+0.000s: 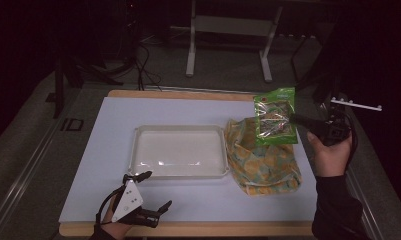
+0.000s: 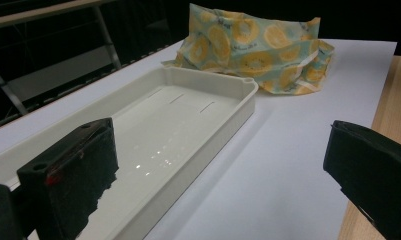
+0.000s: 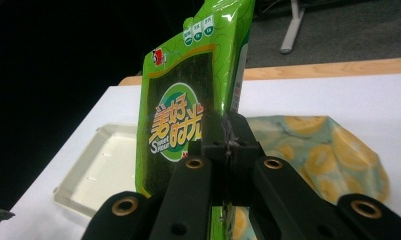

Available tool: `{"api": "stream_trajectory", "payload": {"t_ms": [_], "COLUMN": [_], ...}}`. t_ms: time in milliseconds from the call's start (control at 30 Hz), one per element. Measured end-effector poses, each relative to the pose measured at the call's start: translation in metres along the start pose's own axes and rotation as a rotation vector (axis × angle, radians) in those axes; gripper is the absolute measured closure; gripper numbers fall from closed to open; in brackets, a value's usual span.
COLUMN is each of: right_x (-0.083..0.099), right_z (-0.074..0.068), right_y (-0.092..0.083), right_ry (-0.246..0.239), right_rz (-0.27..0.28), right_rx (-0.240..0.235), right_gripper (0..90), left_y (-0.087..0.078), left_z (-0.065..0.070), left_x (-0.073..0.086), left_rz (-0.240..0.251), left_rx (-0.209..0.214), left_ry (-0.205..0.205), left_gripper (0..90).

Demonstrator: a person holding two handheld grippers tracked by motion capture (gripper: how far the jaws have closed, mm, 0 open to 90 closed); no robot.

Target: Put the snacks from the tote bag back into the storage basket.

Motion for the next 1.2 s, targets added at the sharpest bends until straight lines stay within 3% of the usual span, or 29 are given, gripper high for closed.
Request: {"api": "stream_trajectory", "payload": {"t_ms": [33,533,900,1033,1067,1200], "right_x": [0.000,0.000,0.008,0.009,0.012,0.015], "right_z": [-0.008,-0.040,-0.068,-0.072,-0.078,-0.087], "right_y": [0.004,0.019,0.047,0.052,0.058,0.066], "right_ry": [-0.014,-0.055,-0.071,-0.083,-0.110,-0.097], "right_rz": [-0.004,-0.014,-0.037,-0.036,-0.030,-0.036], "right_rx": [-0.012,-0.048,-0.089,-0.086,-0.069,-0.096], "right_gripper": [89.1,89.1,89.0,89.0,89.0,89.0], "left_y": [0.000,0.000,0.000,0.000,0.000,-0.001], "left_z": [0.000,0.002,0.002,0.002,0.002,0.002], "left_x": [0.000,-0.001,0.000,0.000,0.000,0.000], "left_rz": [0.001,0.003,-0.001,-0.001,-0.002,-0.001], "left_rx": [0.000,0.008,0.006,0.005,0.006,0.006], "left_ry": [-0.001,0.000,0.010,0.009,0.011,0.012], "left_gripper": [1.5,1.5,1.5,1.5,1.5,1.5]}}
Point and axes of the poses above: each handheld gripper's, and its own axes: y roughly forward along the jaws, x roughly out of its underside, z roughly to its right, the point moved 10 cm from there along y, roughly forward along the jaws, and after that the axes turned 8 degrees about y, right-handed, at the moved point
